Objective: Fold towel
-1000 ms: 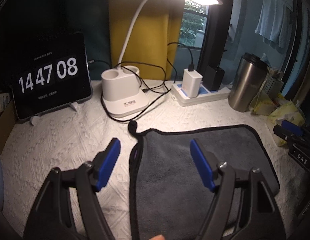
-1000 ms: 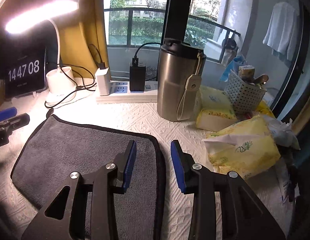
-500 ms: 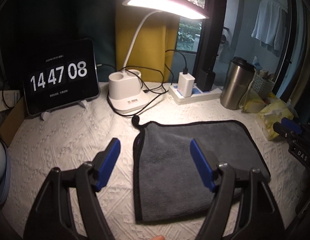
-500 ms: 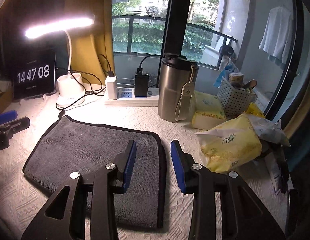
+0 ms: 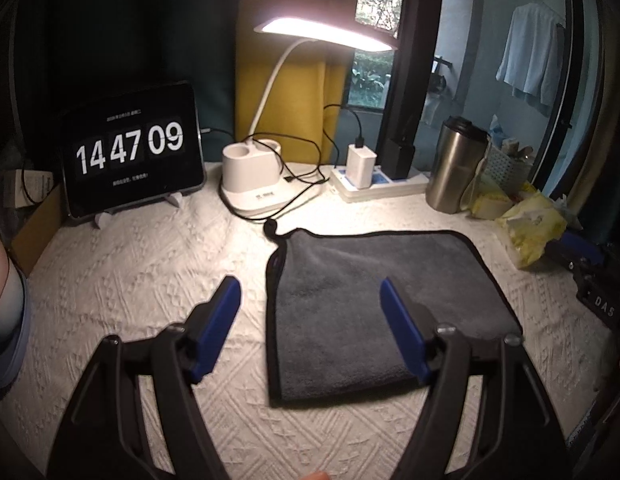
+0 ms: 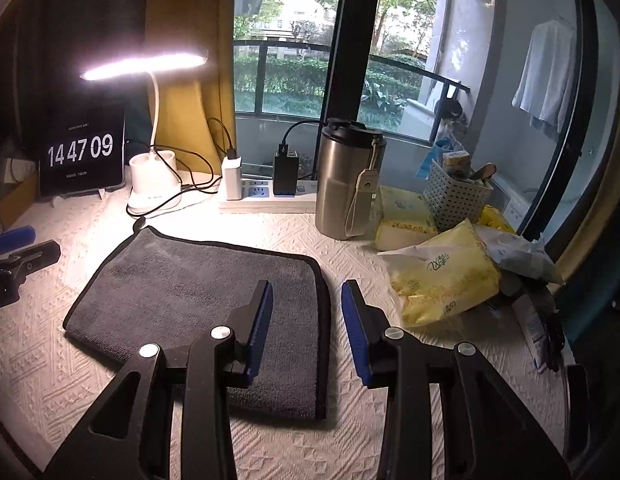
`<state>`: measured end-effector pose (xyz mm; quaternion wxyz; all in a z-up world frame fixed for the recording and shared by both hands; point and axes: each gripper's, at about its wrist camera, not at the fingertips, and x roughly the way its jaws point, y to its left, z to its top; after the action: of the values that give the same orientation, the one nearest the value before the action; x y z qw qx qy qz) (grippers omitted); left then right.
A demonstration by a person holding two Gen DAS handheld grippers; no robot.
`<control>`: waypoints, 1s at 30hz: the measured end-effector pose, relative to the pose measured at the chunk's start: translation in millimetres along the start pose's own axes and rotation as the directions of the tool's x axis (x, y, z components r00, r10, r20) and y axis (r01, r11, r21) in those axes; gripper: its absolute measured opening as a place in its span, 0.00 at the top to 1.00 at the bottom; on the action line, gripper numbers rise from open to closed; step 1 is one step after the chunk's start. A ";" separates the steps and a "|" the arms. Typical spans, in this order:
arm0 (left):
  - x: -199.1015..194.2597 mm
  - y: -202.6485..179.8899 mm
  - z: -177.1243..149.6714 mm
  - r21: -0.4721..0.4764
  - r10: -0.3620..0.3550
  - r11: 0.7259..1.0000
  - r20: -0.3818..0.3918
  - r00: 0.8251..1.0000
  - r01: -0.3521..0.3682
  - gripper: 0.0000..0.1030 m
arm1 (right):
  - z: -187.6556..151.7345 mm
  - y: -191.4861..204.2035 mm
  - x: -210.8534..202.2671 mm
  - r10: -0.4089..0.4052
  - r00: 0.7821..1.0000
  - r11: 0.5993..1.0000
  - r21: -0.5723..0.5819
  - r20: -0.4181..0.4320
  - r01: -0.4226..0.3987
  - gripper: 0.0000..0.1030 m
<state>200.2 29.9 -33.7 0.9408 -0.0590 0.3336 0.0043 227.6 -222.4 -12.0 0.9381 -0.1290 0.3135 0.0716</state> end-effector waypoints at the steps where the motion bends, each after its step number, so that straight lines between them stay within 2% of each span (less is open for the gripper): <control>1: -3.4 -0.2 -0.9 -0.001 -0.002 1.000 0.005 1.000 0.002 0.29 | -1.7 0.1 -4.4 0.000 1.000 1.000 0.001 0.005 0.000 0.63; 18: -64.8 -3.4 -16.4 0.018 0.011 1.000 0.105 0.994 -0.013 0.29 | -23.0 0.9 -56.4 -0.004 0.999 1.000 0.007 0.051 0.003 0.63; 30: -117.2 -3.9 -28.6 0.017 0.000 1.000 0.234 0.972 -0.004 0.29 | -35.5 10.6 -104.4 0.023 0.985 1.000 -0.008 0.168 -0.022 0.63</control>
<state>91.4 26.5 18.3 0.9741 -0.0496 0.2205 0.0094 122.3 -228.0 21.9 0.9599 -0.1216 0.2345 0.0937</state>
